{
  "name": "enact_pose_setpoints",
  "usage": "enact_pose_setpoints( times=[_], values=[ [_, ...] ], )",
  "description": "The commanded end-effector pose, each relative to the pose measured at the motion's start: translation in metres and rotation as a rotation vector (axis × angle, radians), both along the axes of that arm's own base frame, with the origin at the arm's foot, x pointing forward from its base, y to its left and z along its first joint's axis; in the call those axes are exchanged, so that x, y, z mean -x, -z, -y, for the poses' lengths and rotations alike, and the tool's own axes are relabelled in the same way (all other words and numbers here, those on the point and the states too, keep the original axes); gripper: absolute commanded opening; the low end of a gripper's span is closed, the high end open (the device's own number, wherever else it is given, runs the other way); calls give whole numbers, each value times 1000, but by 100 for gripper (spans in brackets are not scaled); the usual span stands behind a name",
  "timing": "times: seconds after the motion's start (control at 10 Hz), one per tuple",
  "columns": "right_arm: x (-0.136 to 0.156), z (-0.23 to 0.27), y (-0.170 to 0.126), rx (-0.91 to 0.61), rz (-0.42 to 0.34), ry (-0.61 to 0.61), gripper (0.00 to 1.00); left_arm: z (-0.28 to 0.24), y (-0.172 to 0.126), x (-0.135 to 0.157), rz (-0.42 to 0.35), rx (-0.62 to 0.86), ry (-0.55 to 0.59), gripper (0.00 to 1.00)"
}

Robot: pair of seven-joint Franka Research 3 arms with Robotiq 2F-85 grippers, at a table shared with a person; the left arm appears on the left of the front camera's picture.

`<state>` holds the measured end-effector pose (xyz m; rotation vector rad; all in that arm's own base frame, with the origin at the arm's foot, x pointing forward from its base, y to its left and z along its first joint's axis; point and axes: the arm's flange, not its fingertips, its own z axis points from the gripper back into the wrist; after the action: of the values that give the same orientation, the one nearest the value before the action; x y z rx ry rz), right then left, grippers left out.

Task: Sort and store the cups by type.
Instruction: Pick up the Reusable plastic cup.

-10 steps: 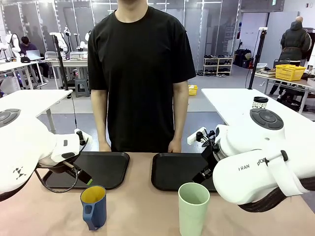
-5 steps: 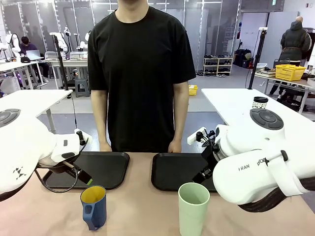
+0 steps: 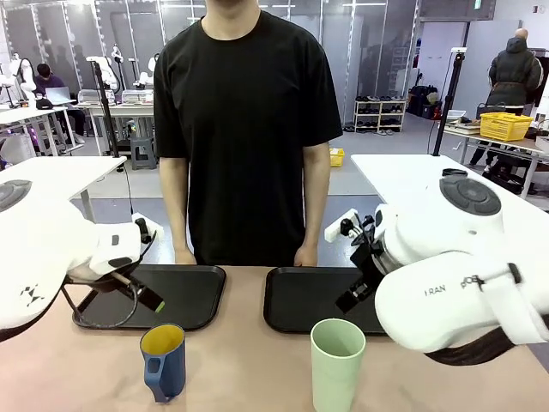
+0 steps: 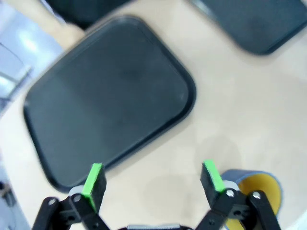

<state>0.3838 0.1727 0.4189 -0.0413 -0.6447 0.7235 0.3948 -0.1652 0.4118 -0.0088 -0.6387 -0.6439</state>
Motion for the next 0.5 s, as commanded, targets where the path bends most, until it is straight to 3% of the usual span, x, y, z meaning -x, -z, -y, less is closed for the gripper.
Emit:
enact_pose_setpoints(
  times=[0.0,0.2,0.4],
  values=[
    [26,-20,-54,42,64,60,100,21,-44,20,82,-3,17,100],
    [54,-32,-91,46,150,37,100,37,-69,44,148,-18,43,100],
    [71,-37,-102,70,181,30,100,43,-74,54,183,-41,67,100]
  ],
)
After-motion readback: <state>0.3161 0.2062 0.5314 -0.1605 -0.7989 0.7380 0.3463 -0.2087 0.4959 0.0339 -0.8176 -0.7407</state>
